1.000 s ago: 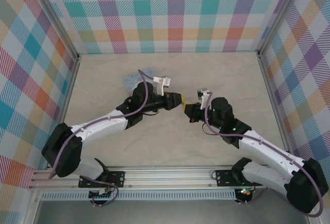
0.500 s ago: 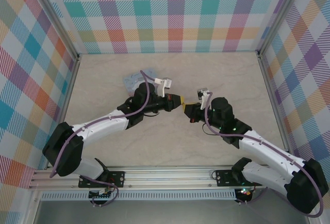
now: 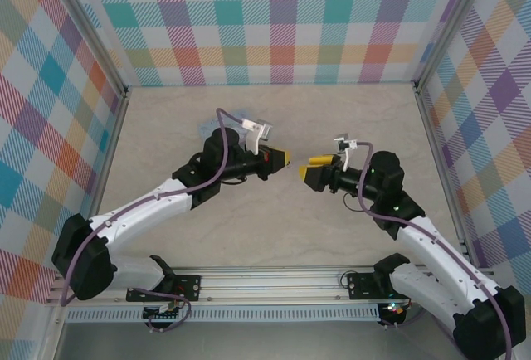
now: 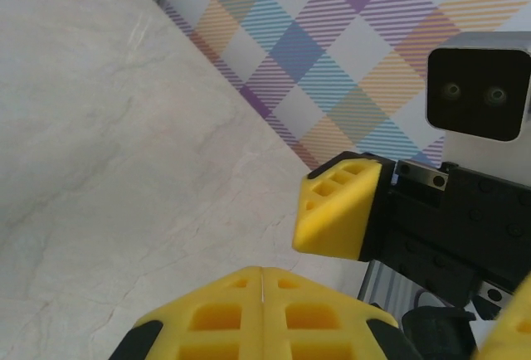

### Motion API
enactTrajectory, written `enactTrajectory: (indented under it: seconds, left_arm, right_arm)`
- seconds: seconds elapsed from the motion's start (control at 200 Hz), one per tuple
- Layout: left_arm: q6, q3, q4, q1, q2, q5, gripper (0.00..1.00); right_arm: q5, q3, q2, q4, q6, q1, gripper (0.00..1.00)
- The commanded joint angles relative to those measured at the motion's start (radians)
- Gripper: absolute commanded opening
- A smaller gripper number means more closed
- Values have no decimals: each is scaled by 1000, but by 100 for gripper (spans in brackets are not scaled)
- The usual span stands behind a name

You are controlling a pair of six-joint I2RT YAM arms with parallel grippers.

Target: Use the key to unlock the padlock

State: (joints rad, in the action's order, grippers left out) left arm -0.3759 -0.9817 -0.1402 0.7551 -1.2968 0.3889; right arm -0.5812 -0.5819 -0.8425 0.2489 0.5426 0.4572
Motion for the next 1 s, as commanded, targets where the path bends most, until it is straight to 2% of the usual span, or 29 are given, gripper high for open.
enactTrajectory:
  seconds: [0.0,0.085,0.195,0.685,0.995]
  left_arm:
    - [64,-29,1,10,34,53,0]
    - [52,-27,-37,10,37,83,0]
    - [46,-35,-42,10,36,101,0]
    - [12,-15,-90,10,34,103,0]
    - [7,-20,-95,10,23,99,0]
  right_arm:
    - [-176,2,-21,249,58,-5,83]
    - [-221,-4,-59,303,74,-3,85]
    - [-221,3,-89,349,85,4,84]
    - [-185,13,-156,360,62,35,69]
    - [-179,21,-160,362,65,38,52]
